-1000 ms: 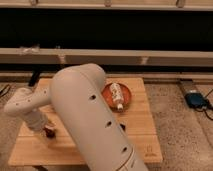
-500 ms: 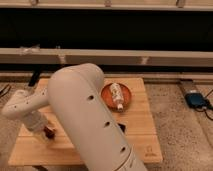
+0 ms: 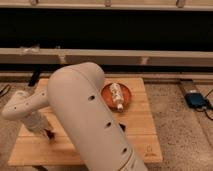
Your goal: Place the pepper on the white sponge
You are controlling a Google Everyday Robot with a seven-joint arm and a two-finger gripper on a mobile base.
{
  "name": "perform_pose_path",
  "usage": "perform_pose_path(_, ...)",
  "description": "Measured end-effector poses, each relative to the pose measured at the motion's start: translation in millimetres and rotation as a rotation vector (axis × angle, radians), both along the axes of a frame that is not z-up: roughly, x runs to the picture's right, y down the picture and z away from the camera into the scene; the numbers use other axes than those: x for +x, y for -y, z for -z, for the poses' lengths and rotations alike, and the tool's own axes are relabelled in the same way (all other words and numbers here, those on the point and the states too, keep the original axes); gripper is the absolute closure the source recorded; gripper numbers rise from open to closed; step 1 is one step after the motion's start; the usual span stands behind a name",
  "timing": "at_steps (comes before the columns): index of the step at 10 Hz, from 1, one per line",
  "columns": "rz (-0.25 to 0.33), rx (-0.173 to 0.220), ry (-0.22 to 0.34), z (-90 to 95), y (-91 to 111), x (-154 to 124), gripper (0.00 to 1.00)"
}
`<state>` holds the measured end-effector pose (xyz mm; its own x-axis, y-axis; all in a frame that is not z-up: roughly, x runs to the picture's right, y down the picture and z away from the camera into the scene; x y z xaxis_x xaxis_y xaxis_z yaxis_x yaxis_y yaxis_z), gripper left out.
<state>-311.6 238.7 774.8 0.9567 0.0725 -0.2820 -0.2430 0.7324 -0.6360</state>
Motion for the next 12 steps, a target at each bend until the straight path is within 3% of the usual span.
perform_pose_path(4, -0.118, 0.033, 0.016, 33.7, 37.6, 30.6, 1.00)
perform_pose_path(7, -0.191, 0.047, -0.009, 45.1, 41.8, 69.1, 1.00)
perform_pose_path(10, -0.268, 0.053, -0.073, 49.4, 38.6, 115.1, 1.00)
perform_pose_path(12, -0.354, 0.058, -0.144, 44.7, 43.1, 152.6, 1.00)
